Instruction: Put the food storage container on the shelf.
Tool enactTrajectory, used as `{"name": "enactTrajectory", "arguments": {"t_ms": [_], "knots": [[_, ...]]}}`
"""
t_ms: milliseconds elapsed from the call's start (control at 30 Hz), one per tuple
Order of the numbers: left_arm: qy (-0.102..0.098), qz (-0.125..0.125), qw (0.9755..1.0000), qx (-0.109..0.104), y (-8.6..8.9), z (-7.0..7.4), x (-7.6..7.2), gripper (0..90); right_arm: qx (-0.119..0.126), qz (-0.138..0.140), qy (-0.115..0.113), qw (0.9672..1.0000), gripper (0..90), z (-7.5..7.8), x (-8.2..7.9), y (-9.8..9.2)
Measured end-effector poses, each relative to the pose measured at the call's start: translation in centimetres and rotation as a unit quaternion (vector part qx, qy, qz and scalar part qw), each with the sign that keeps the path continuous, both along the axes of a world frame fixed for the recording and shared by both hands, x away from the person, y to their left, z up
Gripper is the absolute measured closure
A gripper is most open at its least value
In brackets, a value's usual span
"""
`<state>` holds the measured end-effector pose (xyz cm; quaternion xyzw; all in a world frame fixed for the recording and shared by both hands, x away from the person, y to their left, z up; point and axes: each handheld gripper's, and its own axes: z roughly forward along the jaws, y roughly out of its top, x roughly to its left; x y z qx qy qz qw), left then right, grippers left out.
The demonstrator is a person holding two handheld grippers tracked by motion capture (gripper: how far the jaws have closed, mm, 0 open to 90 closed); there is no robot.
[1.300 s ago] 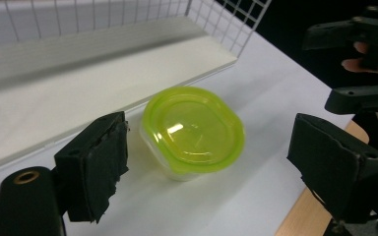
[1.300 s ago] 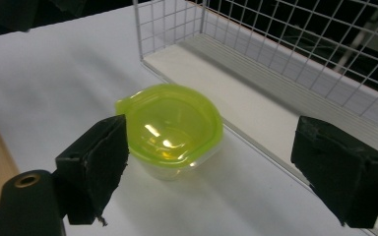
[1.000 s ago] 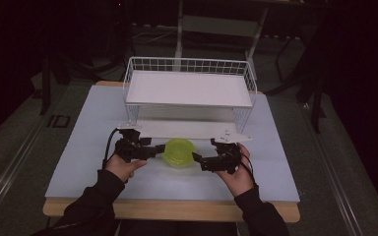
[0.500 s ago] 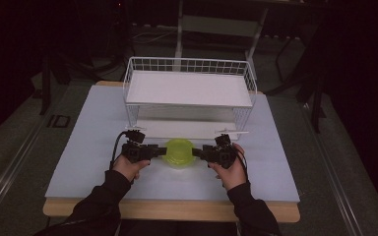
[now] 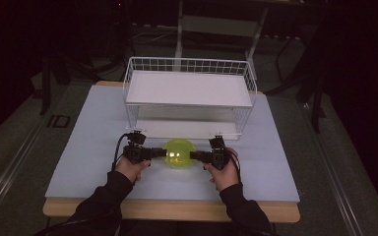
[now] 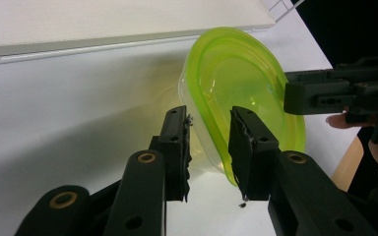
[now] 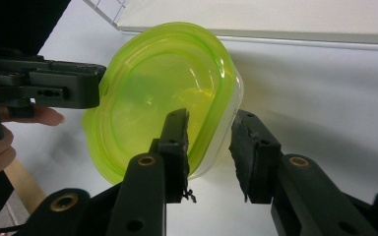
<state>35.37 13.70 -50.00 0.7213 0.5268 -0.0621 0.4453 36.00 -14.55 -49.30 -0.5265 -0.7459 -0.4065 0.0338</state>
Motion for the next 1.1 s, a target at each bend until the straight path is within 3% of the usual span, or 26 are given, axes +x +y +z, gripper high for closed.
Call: {"name": "enactTrajectory", "arguments": {"t_ms": [100,200,333,567,600,667,800,1100], "knots": [[0.017,-0.018,0.9997,0.003,-0.5,-0.2,-0.2,72.1,0.016,-0.001,0.009,0.9998,74.0,-0.1,-0.1,0.0],[0.020,-0.013,0.9997,0.001,-0.7,0.1,-0.6,75.6,0.005,-0.007,-0.003,1.0000,77.8,0.3,-0.5,0.2],[0.018,-0.004,0.9998,-0.010,-0.4,0.5,-0.8,81.2,0.004,-0.003,-0.010,0.9999,79.4,0.6,-0.7,0.1],[0.004,-0.007,1.0000,0.001,-0.4,2.0,-1.3,81.2,0.006,0.000,-0.038,0.9992,79.5,1.9,-1.5,0.3],[-0.005,-0.008,0.9999,0.004,-0.3,2.9,-1.6,81.5,0.006,0.003,-0.047,0.9989,79.6,2.5,-1.8,0.4],[-0.008,-0.009,0.9999,0.006,-0.2,3.2,-1.6,81.5,0.006,0.006,-0.060,0.9982,79.7,3.1,-2.1,0.4],[-0.023,-0.009,0.9997,0.003,-0.1,4.6,-2.0,81.5,0.010,0.007,-0.067,0.9977,79.8,3.7,-2.3,0.4],[-0.045,-0.012,0.9989,-0.004,-0.3,8.3,-2.2,81.6,0.024,0.012,-0.108,0.9938,80.0,7.4,-2.9,-0.2]]}}
